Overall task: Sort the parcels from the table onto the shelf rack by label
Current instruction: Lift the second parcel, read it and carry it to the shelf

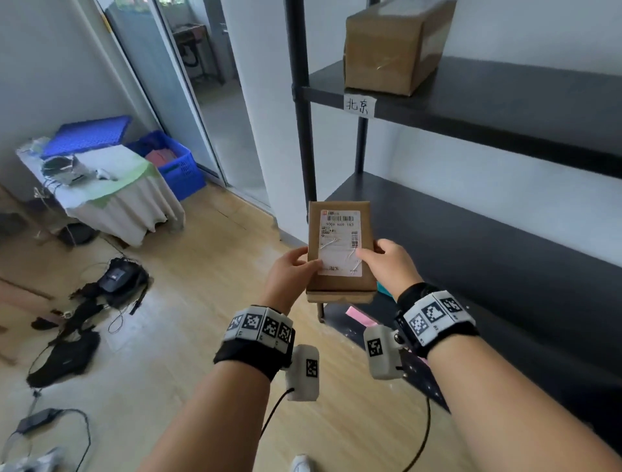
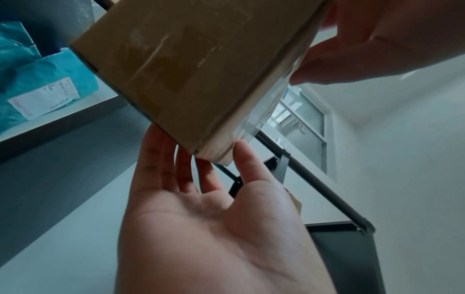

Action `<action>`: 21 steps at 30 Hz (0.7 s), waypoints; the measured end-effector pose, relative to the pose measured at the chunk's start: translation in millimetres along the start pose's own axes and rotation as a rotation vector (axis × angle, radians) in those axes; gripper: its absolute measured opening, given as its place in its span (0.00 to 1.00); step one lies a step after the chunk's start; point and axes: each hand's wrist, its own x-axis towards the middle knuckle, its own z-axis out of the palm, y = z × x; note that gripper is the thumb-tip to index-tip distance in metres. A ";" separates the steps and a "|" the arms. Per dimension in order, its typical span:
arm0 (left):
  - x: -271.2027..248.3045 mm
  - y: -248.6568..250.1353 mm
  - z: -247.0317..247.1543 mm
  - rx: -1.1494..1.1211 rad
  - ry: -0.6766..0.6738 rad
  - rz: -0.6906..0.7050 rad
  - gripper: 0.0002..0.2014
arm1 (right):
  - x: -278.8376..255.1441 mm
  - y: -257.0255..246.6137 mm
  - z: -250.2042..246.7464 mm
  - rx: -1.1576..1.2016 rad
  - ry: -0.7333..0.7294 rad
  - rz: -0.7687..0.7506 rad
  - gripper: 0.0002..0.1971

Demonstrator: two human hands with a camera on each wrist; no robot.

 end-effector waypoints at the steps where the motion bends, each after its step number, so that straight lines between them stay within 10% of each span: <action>1: 12.6 2.0 -5.1 0.026 -0.033 0.001 0.27 | 5.4 -2.9 6.0 0.011 0.016 0.019 0.13; 21: 212.1 66.3 60.9 0.419 -0.269 0.141 0.20 | 189.0 11.1 -9.2 -0.068 0.153 0.219 0.20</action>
